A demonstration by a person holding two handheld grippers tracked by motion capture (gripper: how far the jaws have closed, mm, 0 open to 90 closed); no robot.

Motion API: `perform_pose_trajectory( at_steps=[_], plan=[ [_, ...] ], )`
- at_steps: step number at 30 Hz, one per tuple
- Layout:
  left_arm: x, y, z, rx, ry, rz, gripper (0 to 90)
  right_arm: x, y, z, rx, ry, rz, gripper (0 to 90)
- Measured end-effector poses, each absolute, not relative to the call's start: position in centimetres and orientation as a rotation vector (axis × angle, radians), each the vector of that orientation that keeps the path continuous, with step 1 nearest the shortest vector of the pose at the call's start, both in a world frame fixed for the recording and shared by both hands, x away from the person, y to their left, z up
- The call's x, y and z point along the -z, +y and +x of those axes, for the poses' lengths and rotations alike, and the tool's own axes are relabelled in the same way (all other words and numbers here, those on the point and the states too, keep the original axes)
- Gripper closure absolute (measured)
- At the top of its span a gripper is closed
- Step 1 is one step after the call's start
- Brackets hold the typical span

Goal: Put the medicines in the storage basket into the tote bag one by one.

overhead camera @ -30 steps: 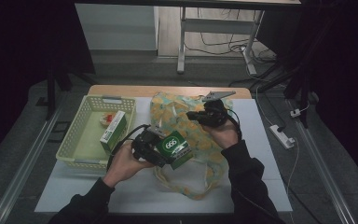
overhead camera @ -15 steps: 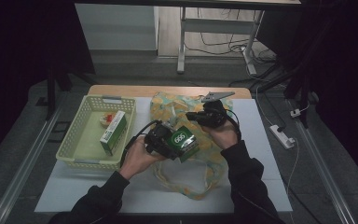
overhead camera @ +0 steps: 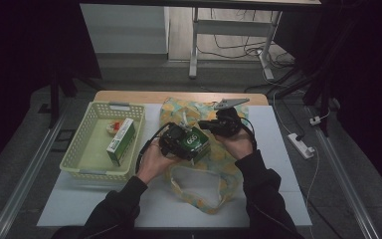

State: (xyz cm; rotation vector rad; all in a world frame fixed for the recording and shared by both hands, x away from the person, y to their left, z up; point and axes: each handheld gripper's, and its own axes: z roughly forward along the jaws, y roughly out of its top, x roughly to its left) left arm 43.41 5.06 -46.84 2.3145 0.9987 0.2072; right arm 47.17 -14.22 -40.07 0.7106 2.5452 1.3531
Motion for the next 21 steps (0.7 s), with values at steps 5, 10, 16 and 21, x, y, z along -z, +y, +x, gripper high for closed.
perform_pose_trajectory(
  at_steps=[5, 10, 16, 21],
  plan=[
    [47.5, 5.0, 44.1, -0.218, 1.027, 2.303, 16.1, 40.2, -14.2, 47.2, -1.343, 2.549, 0.710, 90.0],
    [47.8, 4.8, 44.5, -0.225, 1.043, 2.294, 15.9, 40.3, -14.1, 47.3, -1.340, 2.550, 0.712, 90.0],
    [48.0, 4.7, 45.0, -0.247, 1.067, 2.279, 15.8, 40.4, -14.1, 47.3, -1.338, 2.551, 0.716, 90.0],
    [48.1, 4.5, 45.5, -0.275, 1.089, 2.267, 15.6, 40.5, -14.2, 47.4, -1.335, 2.551, 0.719, 90.0]
  ],
)
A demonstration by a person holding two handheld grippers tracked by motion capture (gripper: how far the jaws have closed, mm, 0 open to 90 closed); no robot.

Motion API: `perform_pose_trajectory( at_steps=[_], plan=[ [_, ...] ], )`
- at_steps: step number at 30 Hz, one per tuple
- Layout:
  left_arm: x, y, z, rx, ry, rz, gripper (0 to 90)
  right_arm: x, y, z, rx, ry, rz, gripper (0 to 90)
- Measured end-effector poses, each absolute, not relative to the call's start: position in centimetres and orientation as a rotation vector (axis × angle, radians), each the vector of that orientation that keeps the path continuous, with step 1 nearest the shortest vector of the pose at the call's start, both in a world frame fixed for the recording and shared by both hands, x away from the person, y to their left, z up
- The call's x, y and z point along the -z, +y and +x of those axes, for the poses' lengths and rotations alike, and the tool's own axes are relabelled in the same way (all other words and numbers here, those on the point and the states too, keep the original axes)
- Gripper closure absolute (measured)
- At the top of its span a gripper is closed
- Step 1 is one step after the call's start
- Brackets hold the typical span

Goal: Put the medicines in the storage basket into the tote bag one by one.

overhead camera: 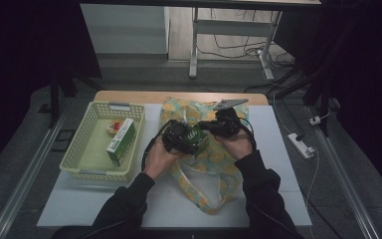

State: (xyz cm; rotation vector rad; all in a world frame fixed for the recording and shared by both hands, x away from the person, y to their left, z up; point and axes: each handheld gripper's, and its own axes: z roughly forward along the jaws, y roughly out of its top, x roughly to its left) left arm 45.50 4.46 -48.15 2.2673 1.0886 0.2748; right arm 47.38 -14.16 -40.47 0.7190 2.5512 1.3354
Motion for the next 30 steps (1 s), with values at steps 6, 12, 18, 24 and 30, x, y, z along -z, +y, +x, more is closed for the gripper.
perform_pose_trajectory(
  at_steps=[6, 12, 18, 24, 30],
  plan=[
    [48.4, 4.4, 46.0, -0.297, 1.110, 2.233, 15.4, 40.6, -14.3, 47.5, -1.330, 2.552, 0.730, 90.0],
    [48.7, 4.3, 46.5, -0.316, 1.112, 2.206, 14.6, 40.8, -14.3, 47.6, -1.325, 2.554, 0.738, 90.0],
    [48.8, 4.0, 46.5, -0.356, 1.099, 2.195, 11.6, 40.8, -14.5, 47.7, -1.328, 2.550, 0.744, 90.0],
    [48.4, 4.2, 45.7, -0.337, 1.083, 2.195, 6.6, 40.8, -14.6, 47.8, -1.333, 2.545, 0.749, 90.0],
    [47.5, 5.2, 44.2, -0.321, 1.062, 2.195, 5.8, 40.8, -14.5, 47.7, -1.335, 2.545, 0.744, 90.0]
  ],
)
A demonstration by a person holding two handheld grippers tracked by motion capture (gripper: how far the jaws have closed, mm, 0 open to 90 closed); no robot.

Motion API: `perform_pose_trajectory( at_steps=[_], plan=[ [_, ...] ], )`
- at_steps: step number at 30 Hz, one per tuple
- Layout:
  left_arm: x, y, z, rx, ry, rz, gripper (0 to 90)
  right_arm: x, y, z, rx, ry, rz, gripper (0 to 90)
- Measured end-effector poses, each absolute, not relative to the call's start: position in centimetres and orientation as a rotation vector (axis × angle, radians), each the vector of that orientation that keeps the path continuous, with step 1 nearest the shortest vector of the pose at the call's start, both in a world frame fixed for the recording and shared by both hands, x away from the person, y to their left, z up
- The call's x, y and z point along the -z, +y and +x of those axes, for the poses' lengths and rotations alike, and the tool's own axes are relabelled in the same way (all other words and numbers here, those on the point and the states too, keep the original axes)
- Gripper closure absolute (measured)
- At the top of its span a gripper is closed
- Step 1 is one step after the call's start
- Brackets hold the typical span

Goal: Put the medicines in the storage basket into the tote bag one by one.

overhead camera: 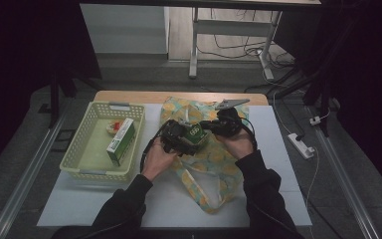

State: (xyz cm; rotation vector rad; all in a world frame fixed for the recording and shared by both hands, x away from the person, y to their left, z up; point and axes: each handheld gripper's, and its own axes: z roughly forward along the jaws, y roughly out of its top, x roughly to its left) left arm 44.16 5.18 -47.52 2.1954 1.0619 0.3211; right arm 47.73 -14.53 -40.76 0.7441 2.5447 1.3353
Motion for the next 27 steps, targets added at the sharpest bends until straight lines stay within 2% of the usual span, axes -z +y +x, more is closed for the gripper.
perform_pose_trajectory(
  at_steps=[15, 27],
  plan=[
    [45.5, 7.9, 39.7, -0.213, 0.951, 2.157, 2.6, 40.8, -14.5, 47.7, -1.337, 2.546, 0.742, 90.0],
    [45.1, 11.2, 37.8, -0.221, 0.958, 2.114, 0.6, 40.8, -14.5, 47.6, -1.336, 2.549, 0.743, 90.0]
  ],
)
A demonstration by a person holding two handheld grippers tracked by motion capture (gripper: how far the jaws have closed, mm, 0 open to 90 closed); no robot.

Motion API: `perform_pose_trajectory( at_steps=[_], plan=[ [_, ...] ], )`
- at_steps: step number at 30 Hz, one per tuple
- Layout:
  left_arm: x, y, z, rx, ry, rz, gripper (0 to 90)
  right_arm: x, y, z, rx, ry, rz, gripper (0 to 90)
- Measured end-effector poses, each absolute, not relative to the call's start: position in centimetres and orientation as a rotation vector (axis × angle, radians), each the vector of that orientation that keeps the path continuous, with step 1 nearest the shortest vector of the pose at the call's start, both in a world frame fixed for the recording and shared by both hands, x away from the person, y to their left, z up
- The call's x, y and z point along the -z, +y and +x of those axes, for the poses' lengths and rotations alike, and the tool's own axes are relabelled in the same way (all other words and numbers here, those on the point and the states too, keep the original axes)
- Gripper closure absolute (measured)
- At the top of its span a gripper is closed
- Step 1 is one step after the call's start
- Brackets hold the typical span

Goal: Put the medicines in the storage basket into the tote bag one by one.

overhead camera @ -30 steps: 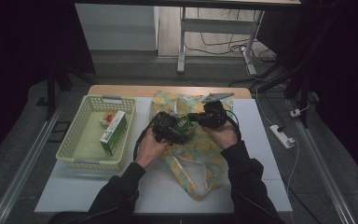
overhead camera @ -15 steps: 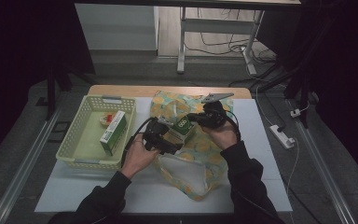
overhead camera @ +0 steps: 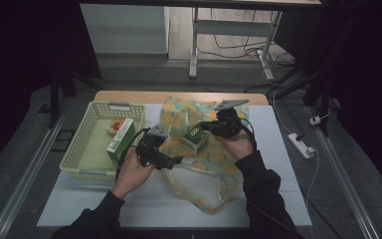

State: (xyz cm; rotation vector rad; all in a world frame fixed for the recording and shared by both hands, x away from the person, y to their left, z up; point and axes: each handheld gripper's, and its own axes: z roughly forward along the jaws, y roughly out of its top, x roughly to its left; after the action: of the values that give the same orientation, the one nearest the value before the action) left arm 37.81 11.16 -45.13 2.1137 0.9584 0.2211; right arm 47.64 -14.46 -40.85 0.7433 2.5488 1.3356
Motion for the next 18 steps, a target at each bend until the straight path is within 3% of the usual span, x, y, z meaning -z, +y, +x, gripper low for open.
perform_pose_trajectory(
  at_steps=[9, 18],
  plan=[
    [45.4, 13.4, 37.1, -0.180, 0.948, 2.115, 0.0, 40.8, -14.8, 47.6, -1.338, 2.543, 0.750, 90.0],
    [45.1, 16.2, 36.7, -0.281, 1.013, 2.084, 0.1, 40.8, -14.9, 47.7, -1.343, 2.539, 0.752, 90.0]
  ],
)
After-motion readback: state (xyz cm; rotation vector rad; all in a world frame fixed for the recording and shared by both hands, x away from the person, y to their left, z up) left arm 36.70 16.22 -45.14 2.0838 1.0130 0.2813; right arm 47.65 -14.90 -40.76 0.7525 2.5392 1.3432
